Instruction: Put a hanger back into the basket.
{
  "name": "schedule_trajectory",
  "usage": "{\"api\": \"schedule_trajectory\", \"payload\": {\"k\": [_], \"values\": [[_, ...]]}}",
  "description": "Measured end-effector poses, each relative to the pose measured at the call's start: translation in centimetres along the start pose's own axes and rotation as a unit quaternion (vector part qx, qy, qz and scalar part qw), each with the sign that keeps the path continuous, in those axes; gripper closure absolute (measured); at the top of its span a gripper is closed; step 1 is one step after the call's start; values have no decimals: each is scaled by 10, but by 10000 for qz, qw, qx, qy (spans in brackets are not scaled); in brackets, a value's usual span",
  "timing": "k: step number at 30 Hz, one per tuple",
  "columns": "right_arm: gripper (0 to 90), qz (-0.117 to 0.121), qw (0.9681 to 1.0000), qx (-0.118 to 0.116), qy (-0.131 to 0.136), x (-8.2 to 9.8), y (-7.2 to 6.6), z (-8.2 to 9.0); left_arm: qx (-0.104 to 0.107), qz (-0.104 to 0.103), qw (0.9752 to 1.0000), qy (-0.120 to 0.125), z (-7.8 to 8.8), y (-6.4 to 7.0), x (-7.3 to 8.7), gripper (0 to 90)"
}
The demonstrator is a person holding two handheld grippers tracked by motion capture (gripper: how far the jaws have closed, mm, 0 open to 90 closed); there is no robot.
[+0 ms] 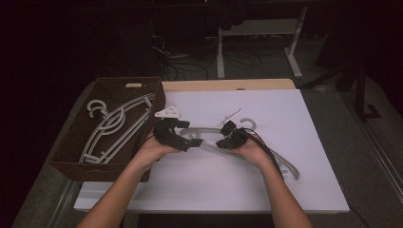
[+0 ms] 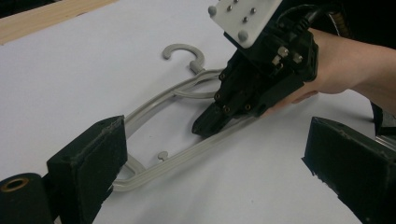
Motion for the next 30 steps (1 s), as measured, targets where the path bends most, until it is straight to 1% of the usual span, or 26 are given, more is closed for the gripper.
{"api": "schedule_trajectory", "payload": {"k": [4, 7, 11, 15, 19, 20, 22, 24, 27, 30], "values": [[890, 32, 9999, -114, -41, 2, -5, 1, -18, 6, 10000, -7, 0, 0, 0, 55], [890, 92, 9995, -308, -72, 6, -12, 0, -26, 8, 10000, -16, -1, 0, 0, 55], [890, 227, 9980, -561, -179, 16, -29, 1, -31, 10, 10000, -16, 0, -1, 1, 55], [890, 456, 9956, -752, -335, 29, -47, 5, -46, 5, 10000, -24, 0, -1, 1, 55], [890, 556, 9929, -968, -405, 42, -62, 9, -47, 6, 10000, -28, -1, -1, 1, 55], [890, 579, 9925, -991, -427, 44, -65, 9, -45, 7, 10000, -29, -1, 0, 1, 55], [890, 623, 9928, -940, -411, 46, -67, 10, -52, -5, 10000, -42, -1, 0, 2, 55], [890, 582, 9938, -897, -298, 46, -66, 14, -45, -9, 10000, -57, -2, 0, 2, 56], [890, 543, 9952, -801, -105, 46, -63, 25, -30, -26, 10000, -73, -2, 1, 3, 57], [890, 444, 9969, -654, 38, 53, -59, 41, -5, -44, 9999, -123, -5, 3, 5, 57]]}}
Point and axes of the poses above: each handheld gripper's, and its own axes: z roughly backward along the jaws, x roughly out of its underside, y roughly to its right, the point moved 2 cm from there along -z, roughly forward along the jaws, and after that the axes turned 11 degrees about -x, right-handed, at the moved point
